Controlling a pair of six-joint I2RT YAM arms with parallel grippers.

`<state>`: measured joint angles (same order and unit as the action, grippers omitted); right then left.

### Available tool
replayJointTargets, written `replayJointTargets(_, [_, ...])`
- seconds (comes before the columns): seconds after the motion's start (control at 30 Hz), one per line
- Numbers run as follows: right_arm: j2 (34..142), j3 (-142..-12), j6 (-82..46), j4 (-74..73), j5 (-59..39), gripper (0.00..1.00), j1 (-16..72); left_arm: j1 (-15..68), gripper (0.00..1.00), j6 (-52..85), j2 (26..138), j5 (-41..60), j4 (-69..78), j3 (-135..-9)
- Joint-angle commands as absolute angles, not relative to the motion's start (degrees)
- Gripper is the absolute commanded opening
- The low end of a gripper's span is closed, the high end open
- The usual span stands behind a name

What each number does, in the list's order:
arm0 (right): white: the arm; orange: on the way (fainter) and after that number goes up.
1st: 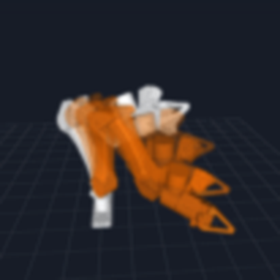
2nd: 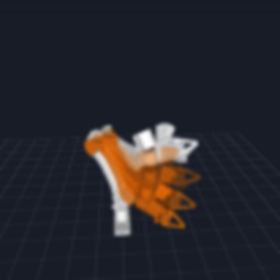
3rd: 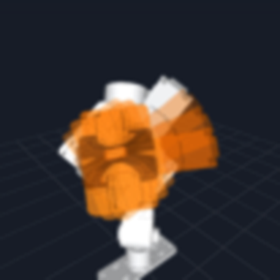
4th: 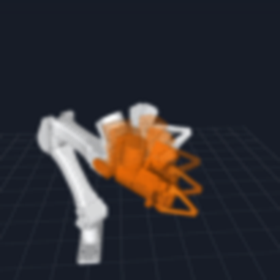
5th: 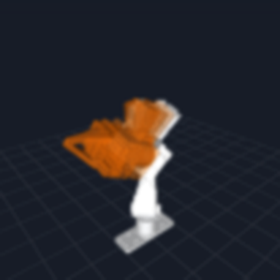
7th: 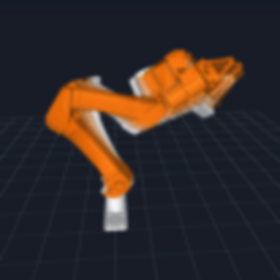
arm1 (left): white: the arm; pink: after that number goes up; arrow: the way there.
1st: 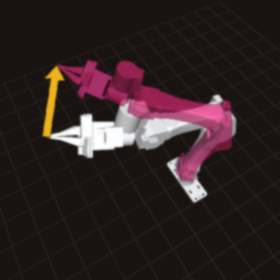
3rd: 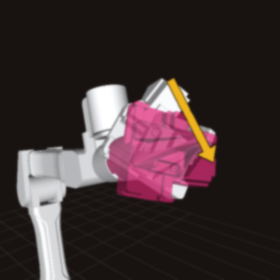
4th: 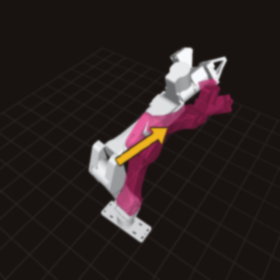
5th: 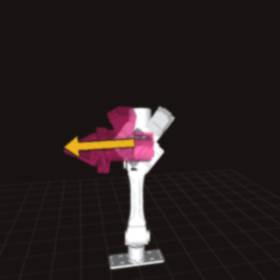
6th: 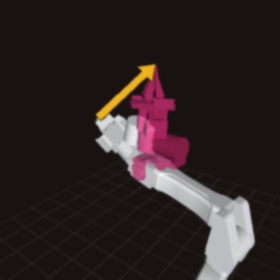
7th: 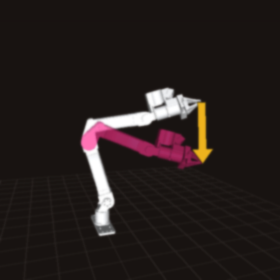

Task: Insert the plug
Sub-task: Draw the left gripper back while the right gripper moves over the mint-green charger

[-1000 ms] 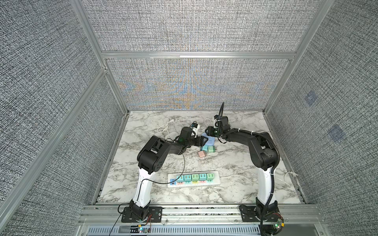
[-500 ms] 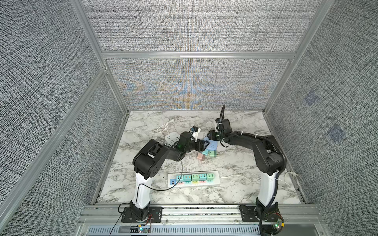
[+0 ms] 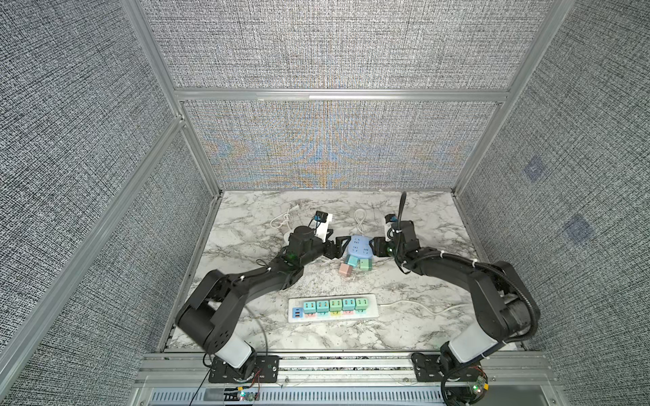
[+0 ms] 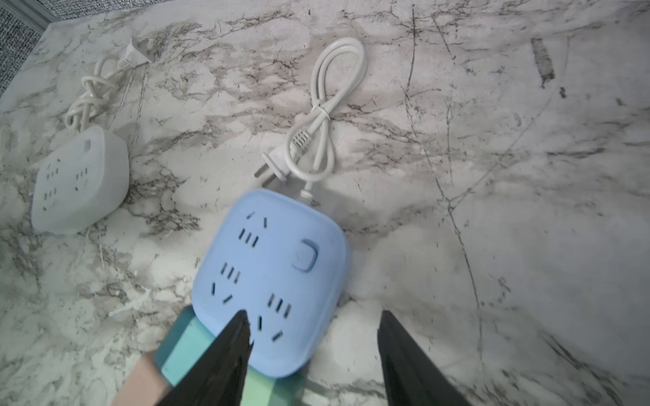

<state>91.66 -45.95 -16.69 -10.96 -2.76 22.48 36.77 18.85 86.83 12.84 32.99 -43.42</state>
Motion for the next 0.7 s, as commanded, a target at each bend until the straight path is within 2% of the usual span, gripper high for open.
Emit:
replayJointTargets(0.0, [88.0,-39.16,-12.74,-21.67,-4.63,0.61,22.93,36.76,0.84,12.54,78.55,2.94,24.67,-39.28])
replayJointTargets(0.17, [84.51,-30.51,-11.2,-31.16,-6.64,0.62,24.51,36.67,0.87,16.72,63.34,-18.82,17.02,-28.84])
replayJointTargets(0.27, [84.84,-27.0,-11.07,-36.8,-8.65,0.63,25.05,36.47,0.96,15.55,55.39,-28.46,19.22,-20.38])
replayJointTargets(0.5, [87.8,-24.92,-10.74,-39.95,-10.15,0.63,26.19,36.25,1.0,13.59,37.51,-31.77,24.24,-6.39])
replayJointTargets(0.67, [89.44,-24.84,-10.77,-39.99,-10.72,0.64,26.52,35.96,1.0,15.59,24.78,-38.96,22.31,-1.31])
